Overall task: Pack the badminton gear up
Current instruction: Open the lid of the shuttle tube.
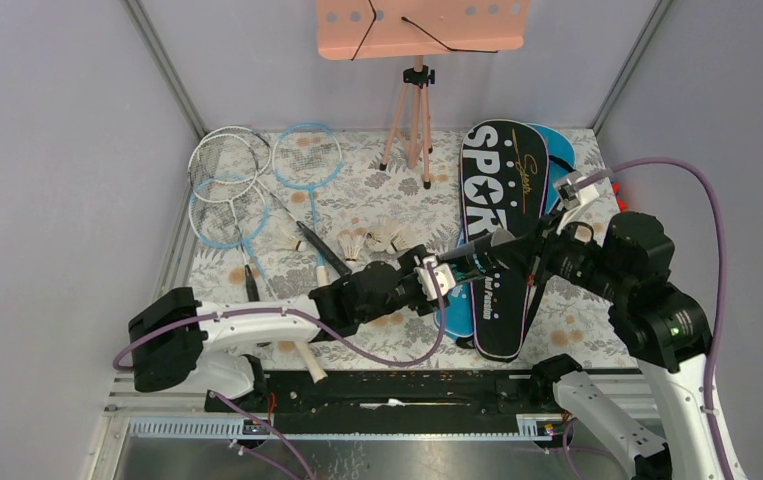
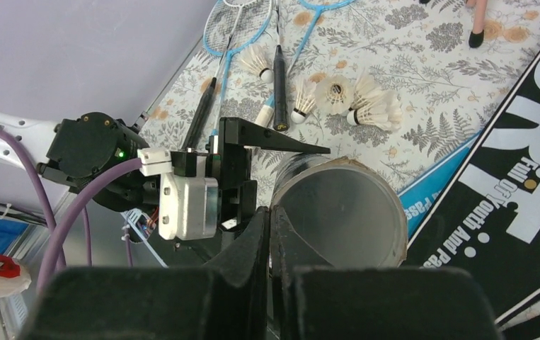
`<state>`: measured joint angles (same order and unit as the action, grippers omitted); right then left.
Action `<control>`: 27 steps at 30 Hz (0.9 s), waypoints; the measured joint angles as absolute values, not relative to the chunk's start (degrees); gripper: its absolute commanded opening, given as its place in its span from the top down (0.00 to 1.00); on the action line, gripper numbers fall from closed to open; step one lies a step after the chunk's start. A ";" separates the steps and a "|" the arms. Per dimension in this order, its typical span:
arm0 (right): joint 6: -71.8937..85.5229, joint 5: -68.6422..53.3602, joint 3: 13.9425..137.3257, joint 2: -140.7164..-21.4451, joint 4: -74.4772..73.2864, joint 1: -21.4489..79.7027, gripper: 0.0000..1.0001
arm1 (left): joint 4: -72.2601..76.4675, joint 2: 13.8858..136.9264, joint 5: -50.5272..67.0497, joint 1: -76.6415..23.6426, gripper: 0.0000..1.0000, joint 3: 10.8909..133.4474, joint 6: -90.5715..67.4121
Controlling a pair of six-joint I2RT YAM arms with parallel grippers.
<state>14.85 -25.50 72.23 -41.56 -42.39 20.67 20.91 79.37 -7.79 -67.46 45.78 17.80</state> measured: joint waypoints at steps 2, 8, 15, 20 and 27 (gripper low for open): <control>15.22 -25.34 72.25 -40.27 -43.81 20.67 1.00 | 22.72 78.32 -6.74 -67.94 1.00 43.77 18.11; 16.40 -24.86 74.26 -34.54 -45.34 20.69 1.00 | 25.30 75.05 -5.78 -67.96 1.00 37.91 18.24; 16.80 -25.19 78.08 -29.65 -43.00 20.69 1.00 | 23.73 75.05 -5.74 -67.40 1.00 34.11 18.22; 17.45 -21.52 75.35 -31.07 -43.05 20.69 1.00 | 23.62 73.84 -5.82 -67.40 1.00 33.12 18.13; 19.70 -3.64 68.95 -32.99 -43.51 20.69 1.00 | 25.26 61.41 -7.22 -67.40 1.00 29.85 17.28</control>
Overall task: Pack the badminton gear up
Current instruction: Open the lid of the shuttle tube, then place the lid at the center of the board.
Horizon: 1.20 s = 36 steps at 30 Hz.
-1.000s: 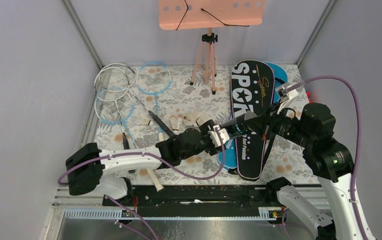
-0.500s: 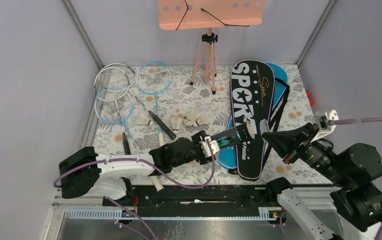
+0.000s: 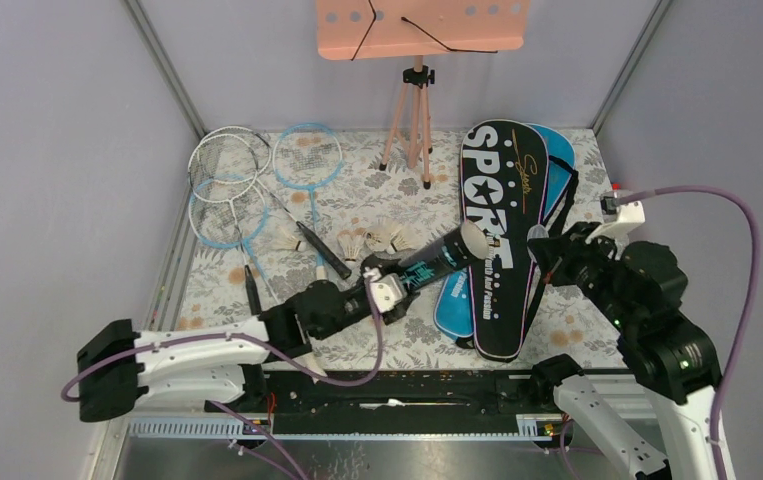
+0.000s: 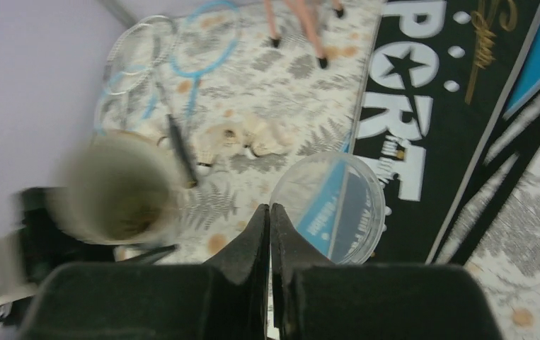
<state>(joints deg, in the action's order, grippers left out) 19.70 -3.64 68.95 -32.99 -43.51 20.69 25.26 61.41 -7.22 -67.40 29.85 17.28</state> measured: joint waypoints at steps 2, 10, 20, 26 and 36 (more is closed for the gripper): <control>20.25 0.21 66.92 -33.80 -43.53 20.69 1.00 | 26.46 57.12 -8.67 -67.40 1.00 29.02 16.67; 20.88 -3.01 54.74 -41.93 -36.47 21.39 1.00 | 31.59 43.00 -23.33 -67.40 1.00 25.61 12.53; 22.33 -5.76 45.15 -65.41 -17.02 34.02 1.00 | 33.61 30.20 -37.43 -67.40 1.00 18.61 8.75; 22.35 -7.40 45.15 -83.66 -5.63 43.29 0.87 | 30.30 24.80 -41.60 -67.40 1.00 18.22 5.85; 21.41 -9.80 45.15 -87.59 0.01 44.99 0.27 | 23.44 23.22 -43.81 -67.40 1.00 18.22 3.16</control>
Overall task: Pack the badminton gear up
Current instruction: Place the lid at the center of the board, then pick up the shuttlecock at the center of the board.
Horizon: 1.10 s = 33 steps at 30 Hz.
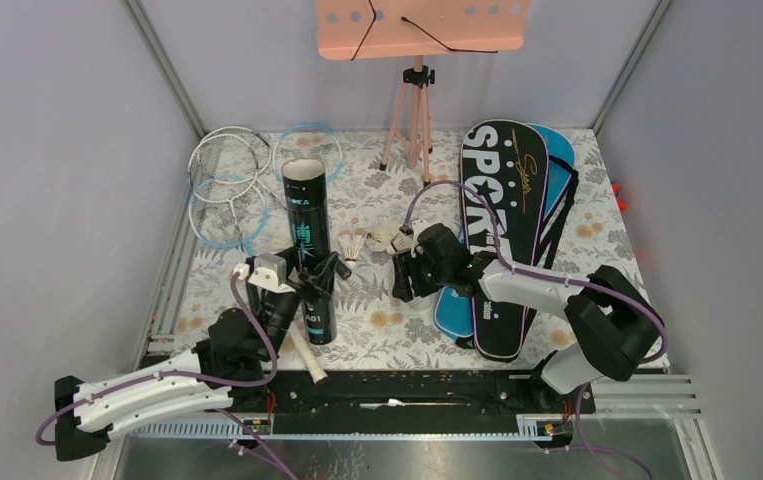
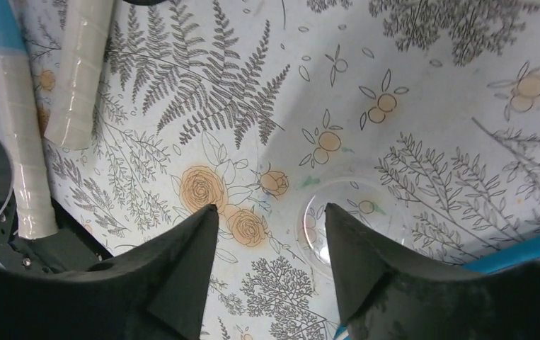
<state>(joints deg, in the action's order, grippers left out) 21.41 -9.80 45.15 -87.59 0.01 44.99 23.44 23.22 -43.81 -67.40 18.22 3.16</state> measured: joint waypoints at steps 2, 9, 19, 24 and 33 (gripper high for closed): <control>20.03 -9.61 45.43 -86.48 -0.05 45.01 0.14 | 22.39 23.24 -43.97 -67.40 1.00 18.22 3.11; 17.52 -0.36 54.00 -84.79 -4.43 42.83 0.12 | 20.27 23.20 -44.49 -67.40 1.00 18.22 2.96; 20.05 -7.84 58.59 -94.80 -0.10 29.41 0.29 | 19.99 22.72 -44.95 -67.40 1.00 18.22 3.09; 20.18 -10.28 63.02 -101.14 0.34 29.34 0.38 | 20.16 23.07 -45.23 -67.40 1.00 18.22 3.11; 20.49 -14.39 65.25 -104.77 0.78 29.12 0.68 | 20.16 25.06 -45.34 -67.40 1.00 18.22 3.27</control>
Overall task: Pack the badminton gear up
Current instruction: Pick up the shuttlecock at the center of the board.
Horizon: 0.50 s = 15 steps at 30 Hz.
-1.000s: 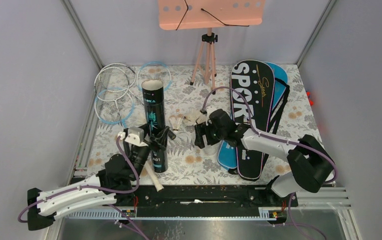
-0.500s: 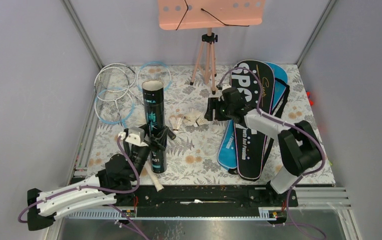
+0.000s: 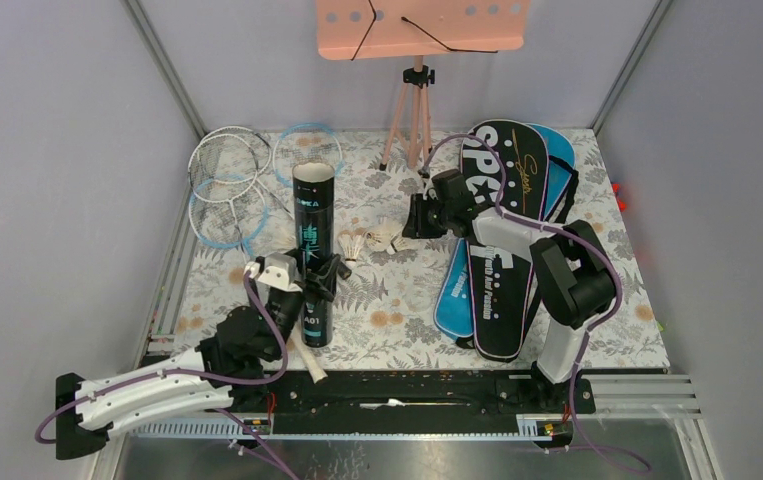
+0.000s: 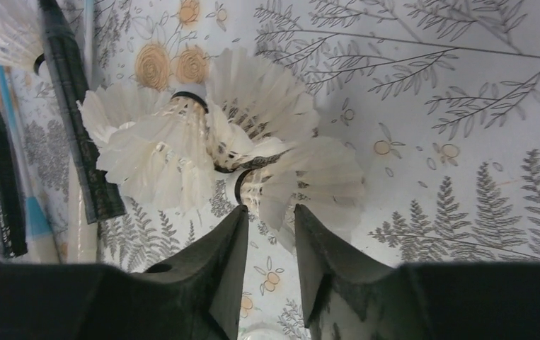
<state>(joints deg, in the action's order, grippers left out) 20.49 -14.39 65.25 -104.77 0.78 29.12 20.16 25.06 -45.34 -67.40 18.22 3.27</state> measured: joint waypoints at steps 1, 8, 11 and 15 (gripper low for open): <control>20.73 -15.00 65.19 -104.84 0.86 29.12 0.77 | 20.18 25.19 -45.34 -67.40 1.00 18.22 3.36; 22.17 -19.20 61.89 -104.29 3.38 29.12 1.00 | 20.38 25.78 -45.25 -67.40 1.00 18.22 3.62; 22.15 -18.65 58.87 -100.77 3.03 29.12 1.00 | 20.67 26.17 -44.84 -67.40 1.00 18.22 4.05; 21.10 -15.55 54.39 -90.80 1.30 29.12 1.00 | 20.69 27.22 -42.11 -67.40 1.00 18.22 4.86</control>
<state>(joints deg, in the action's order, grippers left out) 21.10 -15.55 54.39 -90.80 1.30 29.12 20.69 27.22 -42.11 -67.40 18.22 4.86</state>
